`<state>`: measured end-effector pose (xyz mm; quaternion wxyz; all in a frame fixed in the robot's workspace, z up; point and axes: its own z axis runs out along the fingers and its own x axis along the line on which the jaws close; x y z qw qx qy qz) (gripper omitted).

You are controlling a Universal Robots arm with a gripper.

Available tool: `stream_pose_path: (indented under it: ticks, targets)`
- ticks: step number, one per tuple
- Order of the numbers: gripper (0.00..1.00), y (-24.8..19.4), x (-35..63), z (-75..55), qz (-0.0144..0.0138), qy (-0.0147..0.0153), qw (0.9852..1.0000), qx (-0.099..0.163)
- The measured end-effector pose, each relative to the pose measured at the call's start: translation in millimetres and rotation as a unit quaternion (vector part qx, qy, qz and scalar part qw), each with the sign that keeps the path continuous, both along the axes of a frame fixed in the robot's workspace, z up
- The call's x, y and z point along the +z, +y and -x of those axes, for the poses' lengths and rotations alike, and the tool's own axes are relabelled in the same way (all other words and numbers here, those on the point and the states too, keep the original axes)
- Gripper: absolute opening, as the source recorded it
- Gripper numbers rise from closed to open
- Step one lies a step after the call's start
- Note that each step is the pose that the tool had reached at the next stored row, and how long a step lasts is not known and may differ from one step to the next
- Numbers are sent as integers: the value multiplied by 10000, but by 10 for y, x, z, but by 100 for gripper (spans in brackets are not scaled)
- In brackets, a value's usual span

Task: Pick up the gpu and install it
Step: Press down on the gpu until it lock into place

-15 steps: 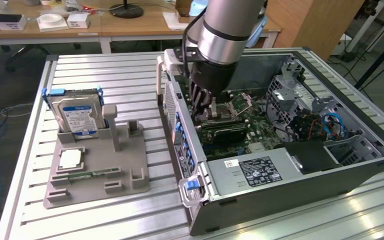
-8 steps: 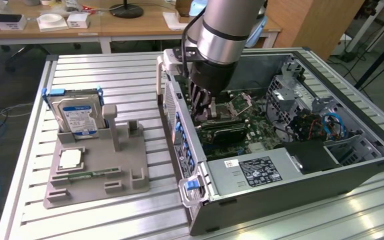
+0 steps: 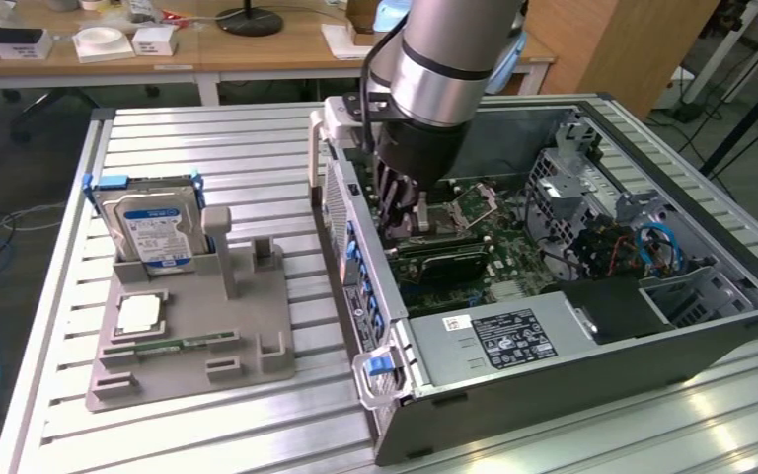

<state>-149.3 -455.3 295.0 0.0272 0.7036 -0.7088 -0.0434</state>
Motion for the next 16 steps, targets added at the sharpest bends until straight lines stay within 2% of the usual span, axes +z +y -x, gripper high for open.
stream_pose_path:
  ticks: [4,7,9,12,16]
  targets:
    - [11,0,11,-12,-1,1,10000,-1]
    - [11,0,82,-12,-1,3,10000,0]
    - [11,0,87,16,-1,2,10000,0]
    - [11,0,88,71,6,2,10000,0]
    - [11,-1,89,83,23,3,10000,-3]
